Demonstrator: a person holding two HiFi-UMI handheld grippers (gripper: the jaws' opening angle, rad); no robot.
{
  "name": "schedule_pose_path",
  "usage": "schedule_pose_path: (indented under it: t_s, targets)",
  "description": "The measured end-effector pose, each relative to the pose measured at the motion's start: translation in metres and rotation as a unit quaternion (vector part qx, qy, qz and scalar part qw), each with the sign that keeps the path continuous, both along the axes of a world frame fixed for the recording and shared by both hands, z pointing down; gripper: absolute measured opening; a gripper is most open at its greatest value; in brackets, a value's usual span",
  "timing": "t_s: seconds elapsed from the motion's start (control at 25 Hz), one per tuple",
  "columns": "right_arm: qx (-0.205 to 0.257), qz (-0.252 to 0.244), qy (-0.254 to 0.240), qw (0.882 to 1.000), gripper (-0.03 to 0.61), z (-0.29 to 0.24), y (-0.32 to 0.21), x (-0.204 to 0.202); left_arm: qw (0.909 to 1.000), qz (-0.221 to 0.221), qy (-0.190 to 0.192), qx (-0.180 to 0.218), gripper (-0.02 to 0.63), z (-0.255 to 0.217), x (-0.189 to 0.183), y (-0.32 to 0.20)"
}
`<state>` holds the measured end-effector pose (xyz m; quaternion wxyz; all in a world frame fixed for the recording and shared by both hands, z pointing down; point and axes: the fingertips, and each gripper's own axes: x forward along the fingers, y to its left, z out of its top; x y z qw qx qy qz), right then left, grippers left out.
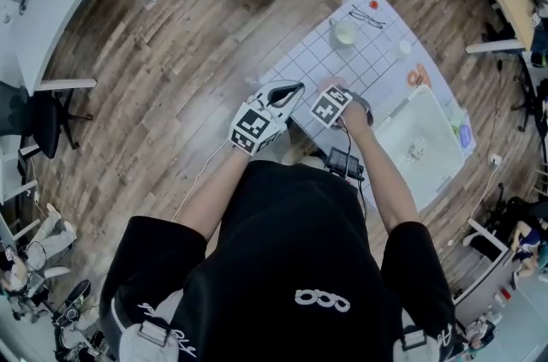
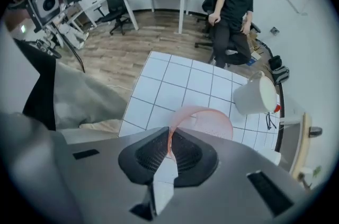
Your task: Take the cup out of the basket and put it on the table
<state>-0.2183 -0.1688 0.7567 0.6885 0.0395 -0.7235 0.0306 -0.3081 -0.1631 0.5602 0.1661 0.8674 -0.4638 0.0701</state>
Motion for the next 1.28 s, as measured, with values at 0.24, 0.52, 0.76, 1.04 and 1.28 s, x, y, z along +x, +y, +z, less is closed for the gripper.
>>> schedule_pose_path:
  t_s: [0.24, 0.52, 0.76, 1.04, 1.28]
  targets:
    - [0.01, -0.087, 0.073, 0.993, 0.034, 0.021, 0.009, 0.003, 0.9999, -0.006, -0.001, -0.01, 0.008, 0.007, -0.008, 0.004]
    - [0.019, -0.107, 0.077, 0.991, 0.035, 0.027, 0.017, -0.004, 0.9998, -0.009, -0.002, -0.018, 0.008, 0.012, -0.015, 0.006]
    - [0.036, -0.074, 0.033, 0.996, 0.035, -0.001, 0.018, -0.008, 0.9999, -0.003, -0.002, -0.014, 0.008, 0.008, -0.013, 0.006]
    - [0.108, 0.046, -0.144, 0.983, 0.034, -0.094, 0.009, -0.008, 0.9997, 0.023, 0.0, 0.005, 0.008, -0.009, 0.005, -0.002]
    - [0.164, 0.181, -0.327, 0.913, 0.026, -0.186, 0.002, 0.021, 0.9967, 0.073, 0.001, 0.034, 0.008, -0.037, 0.044, -0.013]
